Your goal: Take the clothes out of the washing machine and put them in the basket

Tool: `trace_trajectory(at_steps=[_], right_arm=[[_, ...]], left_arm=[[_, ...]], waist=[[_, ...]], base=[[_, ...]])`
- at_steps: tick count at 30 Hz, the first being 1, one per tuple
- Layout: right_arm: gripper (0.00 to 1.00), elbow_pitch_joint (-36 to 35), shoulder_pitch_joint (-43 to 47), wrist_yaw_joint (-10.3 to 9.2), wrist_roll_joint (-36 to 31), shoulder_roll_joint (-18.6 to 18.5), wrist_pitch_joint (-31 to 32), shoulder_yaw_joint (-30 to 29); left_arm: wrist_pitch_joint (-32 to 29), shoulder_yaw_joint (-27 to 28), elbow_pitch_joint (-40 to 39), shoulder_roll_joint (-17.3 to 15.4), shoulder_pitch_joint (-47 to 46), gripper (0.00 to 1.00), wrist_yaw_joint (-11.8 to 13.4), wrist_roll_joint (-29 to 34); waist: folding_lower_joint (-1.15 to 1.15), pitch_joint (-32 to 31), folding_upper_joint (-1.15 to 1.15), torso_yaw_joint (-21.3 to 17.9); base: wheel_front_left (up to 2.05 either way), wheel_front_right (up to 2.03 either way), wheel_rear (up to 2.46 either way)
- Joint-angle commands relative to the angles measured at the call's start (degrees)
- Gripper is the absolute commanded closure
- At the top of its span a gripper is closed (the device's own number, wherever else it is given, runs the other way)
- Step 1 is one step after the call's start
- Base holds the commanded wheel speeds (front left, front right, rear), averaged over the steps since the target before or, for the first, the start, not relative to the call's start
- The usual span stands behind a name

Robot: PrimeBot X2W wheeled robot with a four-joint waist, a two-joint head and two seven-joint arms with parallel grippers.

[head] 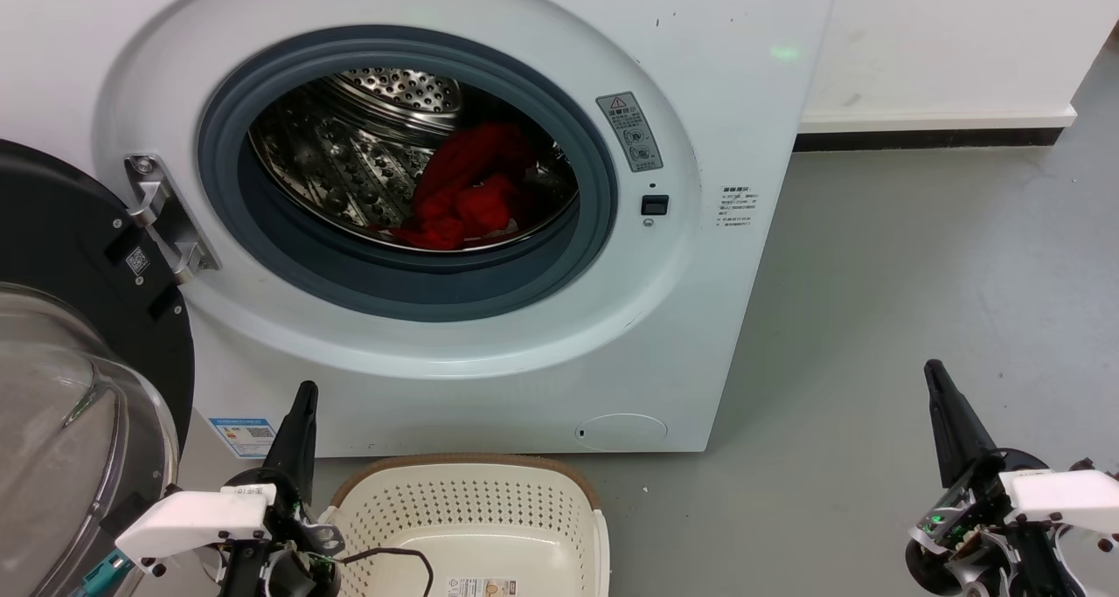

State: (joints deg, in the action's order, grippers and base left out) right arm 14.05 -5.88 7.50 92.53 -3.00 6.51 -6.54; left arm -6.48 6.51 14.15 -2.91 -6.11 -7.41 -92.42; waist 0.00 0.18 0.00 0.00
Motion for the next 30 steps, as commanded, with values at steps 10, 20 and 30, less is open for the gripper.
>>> trace_trajectory(at_steps=[10,20,30], right_arm=[[1.00,0.08,-0.73,-0.02,-0.25,0.19,0.04,0.01],[1.00,0.08,-0.73,-0.02,-0.25,0.19,0.04,0.01],[1.00,0.08,-0.73,-0.02,-0.25,0.19,0.03,0.01]], left_arm=[[-0.22,0.14,-0.06,0.10,-0.33,1.00,-0.26,0.01],[-0.22,0.14,-0.06,0.10,-0.33,1.00,-0.26,0.01],[-0.22,0.14,-0.06,0.10,-0.33,1.00,-0.26,0.02]], waist=[[0.00,0.00,0.00,0.00],[0.00,0.00,0.00,0.00],[0.00,0.00,0.00,0.00]], base=[[0.00,0.00,0.00],[0.00,0.00,0.00],[0.00,0.00,0.00]])
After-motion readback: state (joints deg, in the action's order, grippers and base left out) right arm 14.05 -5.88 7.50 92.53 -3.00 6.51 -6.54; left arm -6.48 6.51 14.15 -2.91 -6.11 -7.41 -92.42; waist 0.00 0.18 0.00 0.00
